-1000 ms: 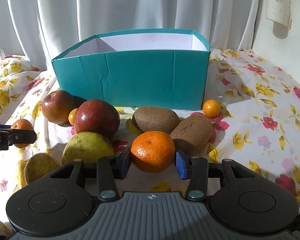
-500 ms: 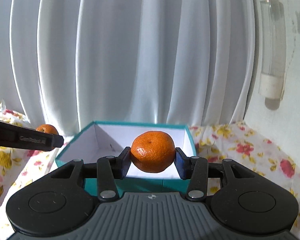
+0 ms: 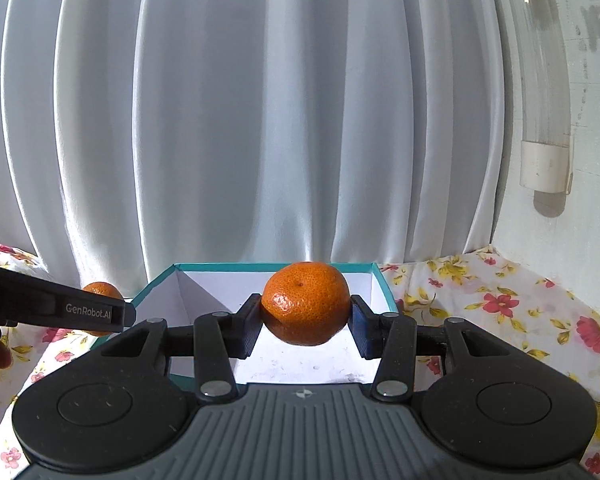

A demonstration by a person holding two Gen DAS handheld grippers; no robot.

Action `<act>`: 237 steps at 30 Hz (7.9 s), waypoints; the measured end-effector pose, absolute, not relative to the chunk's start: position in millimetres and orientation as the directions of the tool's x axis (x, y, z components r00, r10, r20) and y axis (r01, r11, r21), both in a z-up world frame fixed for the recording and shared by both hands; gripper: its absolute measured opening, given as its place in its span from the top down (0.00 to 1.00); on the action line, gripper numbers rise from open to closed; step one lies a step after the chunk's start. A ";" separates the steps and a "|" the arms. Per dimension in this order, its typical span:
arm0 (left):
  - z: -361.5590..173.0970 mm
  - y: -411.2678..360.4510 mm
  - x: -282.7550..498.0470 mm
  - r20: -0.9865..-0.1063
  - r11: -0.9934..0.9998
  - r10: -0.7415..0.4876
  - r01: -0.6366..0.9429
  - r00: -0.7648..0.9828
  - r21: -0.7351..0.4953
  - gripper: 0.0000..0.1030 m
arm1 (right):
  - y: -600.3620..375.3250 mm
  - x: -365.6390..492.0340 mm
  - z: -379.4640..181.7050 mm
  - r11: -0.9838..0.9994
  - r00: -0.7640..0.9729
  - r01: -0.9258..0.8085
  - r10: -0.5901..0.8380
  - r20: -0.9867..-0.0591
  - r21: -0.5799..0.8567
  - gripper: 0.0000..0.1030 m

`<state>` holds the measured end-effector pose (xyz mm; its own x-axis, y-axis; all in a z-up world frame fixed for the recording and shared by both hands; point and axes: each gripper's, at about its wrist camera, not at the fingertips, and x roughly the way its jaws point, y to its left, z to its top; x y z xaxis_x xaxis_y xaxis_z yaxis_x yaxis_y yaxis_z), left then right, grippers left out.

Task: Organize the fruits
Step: 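Lift the mandarin with the left tool over the teal box and release, then withdraw the left tool from the box back toward the fruits, then grasp the large yellow guava with the left tool, then carry the guava with the left tool into the teal box and release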

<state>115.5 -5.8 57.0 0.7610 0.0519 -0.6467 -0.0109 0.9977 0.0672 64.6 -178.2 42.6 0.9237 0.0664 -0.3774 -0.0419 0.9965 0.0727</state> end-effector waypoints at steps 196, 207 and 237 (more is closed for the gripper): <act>31.7 -6.9 147.5 -0.676 0.993 0.050 0.038 0.736 0.116 0.33 | -186.5 113.4 -0.4 0.997 0.882 -0.019 0.052 -0.468 0.073 0.40; 27.9 -10.2 150.5 -0.669 0.990 0.056 0.043 0.741 0.132 0.33 | -183.6 122.3 -12.4 0.999 0.866 -0.020 0.041 -0.498 0.049 0.40; 48.9 6.9 112.0 -0.511 0.985 0.085 0.005 0.855 0.171 0.16 | -196.8 91.9 5.5 1.000 0.938 0.003 -0.008 -0.346 -0.014 0.09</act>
